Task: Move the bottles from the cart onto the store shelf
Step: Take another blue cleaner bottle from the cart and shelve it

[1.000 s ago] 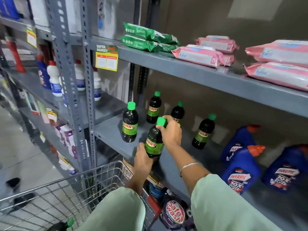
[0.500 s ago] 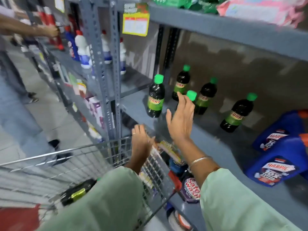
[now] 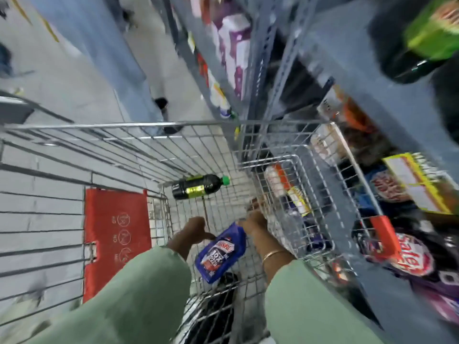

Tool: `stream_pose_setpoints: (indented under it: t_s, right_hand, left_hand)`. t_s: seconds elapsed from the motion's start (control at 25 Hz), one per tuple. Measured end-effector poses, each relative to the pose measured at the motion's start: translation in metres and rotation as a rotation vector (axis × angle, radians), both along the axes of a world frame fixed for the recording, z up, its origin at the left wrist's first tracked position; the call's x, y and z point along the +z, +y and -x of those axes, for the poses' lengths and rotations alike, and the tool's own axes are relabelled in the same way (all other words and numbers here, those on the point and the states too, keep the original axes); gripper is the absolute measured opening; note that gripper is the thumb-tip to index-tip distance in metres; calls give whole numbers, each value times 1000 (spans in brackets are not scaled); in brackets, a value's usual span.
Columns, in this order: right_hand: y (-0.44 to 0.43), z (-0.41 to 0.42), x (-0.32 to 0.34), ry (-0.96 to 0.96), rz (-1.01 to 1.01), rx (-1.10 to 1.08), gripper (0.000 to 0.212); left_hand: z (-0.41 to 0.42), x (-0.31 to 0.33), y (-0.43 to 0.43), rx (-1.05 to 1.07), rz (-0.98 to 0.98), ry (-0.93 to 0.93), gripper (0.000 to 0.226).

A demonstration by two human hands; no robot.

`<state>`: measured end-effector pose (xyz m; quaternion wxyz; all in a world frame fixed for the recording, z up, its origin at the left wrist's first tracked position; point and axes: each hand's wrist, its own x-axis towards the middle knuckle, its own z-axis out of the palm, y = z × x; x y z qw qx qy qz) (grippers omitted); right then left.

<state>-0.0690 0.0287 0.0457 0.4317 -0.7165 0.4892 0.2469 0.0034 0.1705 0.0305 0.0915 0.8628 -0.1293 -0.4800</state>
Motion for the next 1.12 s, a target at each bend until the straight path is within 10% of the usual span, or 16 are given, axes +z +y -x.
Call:
stream_pose_setpoints:
  t_s: [0.6, 1.12]
  right_hand:
    - [10, 34, -128, 85, -361, -258, 92]
    - [-133, 49, 200, -716, 79, -277, 52]
  left_hand:
    - [41, -71, 22, -55, -84, 114, 51]
    - [37, 190, -137, 3, 665, -241, 84]
